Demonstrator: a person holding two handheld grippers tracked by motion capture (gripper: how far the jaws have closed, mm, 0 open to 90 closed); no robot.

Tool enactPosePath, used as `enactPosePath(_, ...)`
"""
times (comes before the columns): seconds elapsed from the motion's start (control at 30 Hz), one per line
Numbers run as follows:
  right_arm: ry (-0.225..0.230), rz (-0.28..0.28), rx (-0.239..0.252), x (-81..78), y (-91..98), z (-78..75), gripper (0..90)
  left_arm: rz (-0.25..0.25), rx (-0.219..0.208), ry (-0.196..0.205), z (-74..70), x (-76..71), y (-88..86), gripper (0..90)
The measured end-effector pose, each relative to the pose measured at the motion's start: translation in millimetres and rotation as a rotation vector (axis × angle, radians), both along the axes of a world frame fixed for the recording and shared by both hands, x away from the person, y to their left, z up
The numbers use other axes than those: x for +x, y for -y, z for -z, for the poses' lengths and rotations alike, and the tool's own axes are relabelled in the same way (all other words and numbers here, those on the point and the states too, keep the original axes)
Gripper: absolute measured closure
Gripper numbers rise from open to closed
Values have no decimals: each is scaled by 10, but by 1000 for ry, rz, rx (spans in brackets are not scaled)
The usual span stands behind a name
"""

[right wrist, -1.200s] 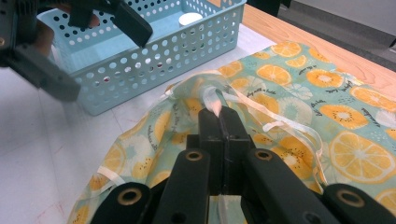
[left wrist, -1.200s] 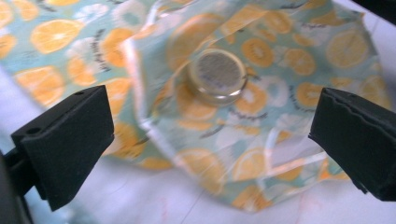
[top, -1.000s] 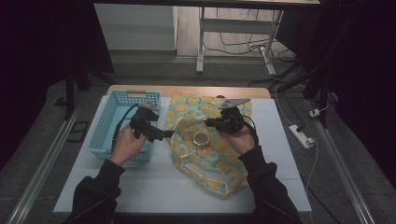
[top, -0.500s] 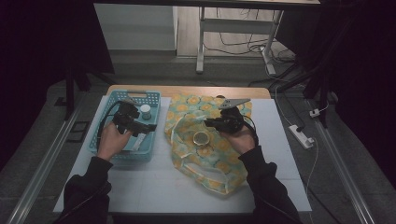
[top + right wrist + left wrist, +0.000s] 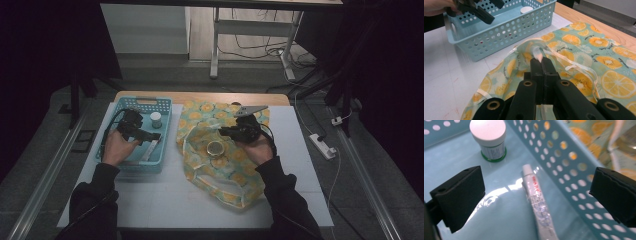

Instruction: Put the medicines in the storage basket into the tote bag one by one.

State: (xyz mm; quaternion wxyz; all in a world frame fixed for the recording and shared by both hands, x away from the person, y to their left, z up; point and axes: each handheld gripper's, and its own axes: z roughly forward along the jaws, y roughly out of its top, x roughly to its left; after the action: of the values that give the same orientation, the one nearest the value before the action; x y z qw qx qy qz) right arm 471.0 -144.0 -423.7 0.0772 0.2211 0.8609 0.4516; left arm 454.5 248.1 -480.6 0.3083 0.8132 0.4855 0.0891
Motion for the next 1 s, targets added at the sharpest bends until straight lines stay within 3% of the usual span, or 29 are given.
enactPosePath(0.4, 1, -2, -3, -4, -8, 8, 900, 40, 139, -118, 264, 122, 108, 0)
enactPosePath(0.57, 1, -3, -4, -9, -13, 6, 900, 52, 157, -179, 321, 148, 140, 8)
enactPosePath(0.73, 1, -5, -4, -10, -15, 6, 900, 83, 223, -195, 349, 133, 207, 139)
enactPosePath(0.83, 2, -5, -4, -11, -12, 5, 900, 106, 228, -200, 351, 122, 228, 300)
enactPosePath(0.9, 2, -6, -2, -11, -11, 4, 900, 102, 239, -190, 340, 115, 233, 368)
enactPosePath(1.0, 3, -6, -2, -12, -12, 3, 900, 95, 224, -188, 333, 112, 216, 468)
